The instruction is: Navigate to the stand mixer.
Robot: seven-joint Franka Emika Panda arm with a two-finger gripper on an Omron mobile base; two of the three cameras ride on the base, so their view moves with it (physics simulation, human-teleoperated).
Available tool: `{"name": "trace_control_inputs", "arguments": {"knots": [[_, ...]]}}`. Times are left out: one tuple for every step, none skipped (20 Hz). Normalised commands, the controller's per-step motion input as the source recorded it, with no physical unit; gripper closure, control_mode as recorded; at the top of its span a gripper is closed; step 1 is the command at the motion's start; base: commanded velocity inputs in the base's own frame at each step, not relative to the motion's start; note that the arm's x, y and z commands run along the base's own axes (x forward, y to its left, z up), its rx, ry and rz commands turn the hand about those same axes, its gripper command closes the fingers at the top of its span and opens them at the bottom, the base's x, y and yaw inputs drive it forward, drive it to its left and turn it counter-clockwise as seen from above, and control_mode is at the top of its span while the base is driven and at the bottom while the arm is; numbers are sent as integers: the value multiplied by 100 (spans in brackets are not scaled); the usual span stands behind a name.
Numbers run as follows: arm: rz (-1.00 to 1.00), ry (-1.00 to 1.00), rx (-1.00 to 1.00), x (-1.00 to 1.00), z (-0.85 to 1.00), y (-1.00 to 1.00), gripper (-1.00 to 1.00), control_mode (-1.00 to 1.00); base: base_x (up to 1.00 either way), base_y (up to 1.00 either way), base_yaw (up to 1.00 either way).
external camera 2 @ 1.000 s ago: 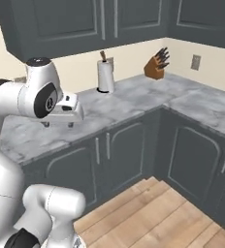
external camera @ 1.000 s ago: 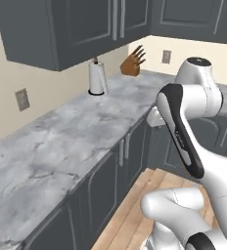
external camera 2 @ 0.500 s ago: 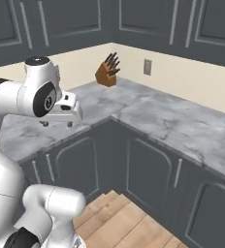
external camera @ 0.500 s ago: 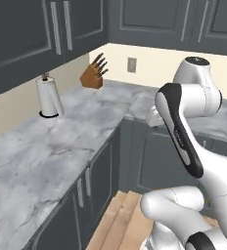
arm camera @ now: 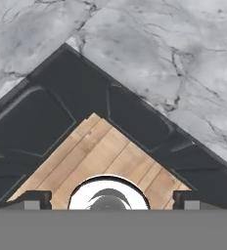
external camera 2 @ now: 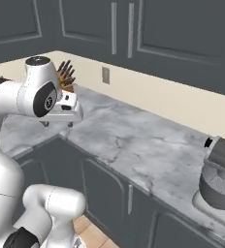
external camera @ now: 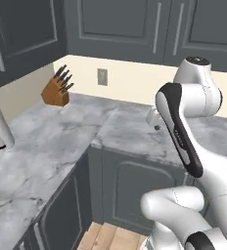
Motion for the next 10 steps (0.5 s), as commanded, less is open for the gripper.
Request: {"name": "trace_control_inputs", "arguments": {"knots": [[0, 0, 0, 0, 0, 0, -100, 100, 78, -100, -15], [0, 0, 0, 0, 0, 0, -100, 100, 47, -100, -23], [0, 0, 0, 0, 0, 0, -100, 100, 23, -100, -24], [0, 0, 0, 0, 0, 0, -100, 100, 0, -100, -21], [0, 0, 0, 0, 0, 0, -100, 100, 0, -100, -22], [0, 0, 0, 0, 0, 0, -100, 100, 0, -100, -22], [0, 0, 0, 0, 0, 0, -100, 100, 0, -100, -26], [0, 0, 0, 0, 0, 0, -100, 100, -19, -77, -29], [0, 0, 0, 0, 0, 0, -100, 100, -31, -49, -33], [0, 0, 0, 0, 0, 0, -100, 100, -34, -18, -41]]}}
